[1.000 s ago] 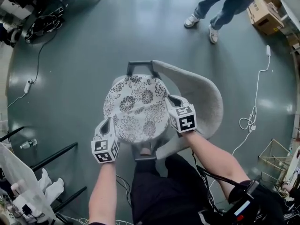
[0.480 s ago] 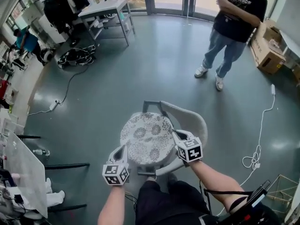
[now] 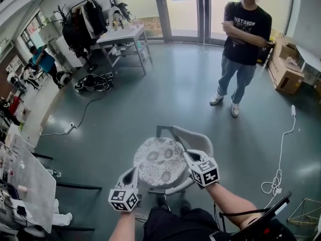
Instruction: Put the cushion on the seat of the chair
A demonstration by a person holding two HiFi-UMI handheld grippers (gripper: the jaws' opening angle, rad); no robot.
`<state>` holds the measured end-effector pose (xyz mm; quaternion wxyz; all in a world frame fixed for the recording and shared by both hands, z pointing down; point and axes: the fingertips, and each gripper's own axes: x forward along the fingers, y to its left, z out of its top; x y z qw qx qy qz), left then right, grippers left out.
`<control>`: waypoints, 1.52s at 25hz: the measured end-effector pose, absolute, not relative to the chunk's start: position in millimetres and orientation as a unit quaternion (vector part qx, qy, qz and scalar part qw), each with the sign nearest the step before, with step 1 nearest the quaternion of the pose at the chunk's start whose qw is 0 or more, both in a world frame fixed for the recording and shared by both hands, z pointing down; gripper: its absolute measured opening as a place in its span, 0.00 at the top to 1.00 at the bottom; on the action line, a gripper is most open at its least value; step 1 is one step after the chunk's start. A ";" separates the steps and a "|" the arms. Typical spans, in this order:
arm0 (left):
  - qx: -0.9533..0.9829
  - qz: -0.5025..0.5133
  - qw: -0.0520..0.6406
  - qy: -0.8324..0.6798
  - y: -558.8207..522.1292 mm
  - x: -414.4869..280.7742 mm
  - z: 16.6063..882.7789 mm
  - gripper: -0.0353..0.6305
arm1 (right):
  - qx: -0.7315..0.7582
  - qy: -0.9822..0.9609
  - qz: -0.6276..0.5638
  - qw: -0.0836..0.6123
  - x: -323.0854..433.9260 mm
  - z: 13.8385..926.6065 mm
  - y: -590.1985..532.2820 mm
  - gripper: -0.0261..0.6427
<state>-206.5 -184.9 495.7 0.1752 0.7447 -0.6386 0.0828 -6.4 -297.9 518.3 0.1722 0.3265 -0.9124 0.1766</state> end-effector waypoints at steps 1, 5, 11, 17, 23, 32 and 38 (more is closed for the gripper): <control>0.746 0.079 0.169 -0.639 -182.1 -205.0 483.6 0.94 | 0.326 -0.914 0.174 0.165 -6.0 508.2 -294.7 0.94; 0.750 0.058 0.145 -0.643 -173.2 -201.7 440.3 0.94 | 0.325 -0.922 0.156 0.142 -3.5 468.8 -284.0 0.94; 0.759 0.036 0.125 -0.638 -166.6 -208.5 394.3 0.94 | 0.332 -0.928 0.129 0.105 -9.7 415.9 -269.4 0.94; 0.771 0.027 0.078 -0.631 -144.4 -225.3 356.7 0.94 | 0.343 -0.929 0.123 0.067 -30.4 376.3 -253.4 0.94; 0.767 0.024 0.051 -0.639 -129.0 -233.1 340.5 0.94 | 0.375 -0.916 0.136 0.037 -20.5 355.3 -244.8 0.95; 0.779 -0.005 0.074 -0.623 -103.2 -260.0 327.5 0.94 | 0.399 -0.910 0.101 0.041 -35.8 327.9 -213.0 0.95; 0.780 -0.014 0.063 -0.623 -86.1 -263.7 322.7 0.94 | 0.403 -0.910 0.091 0.041 -37.5 324.9 -196.9 0.95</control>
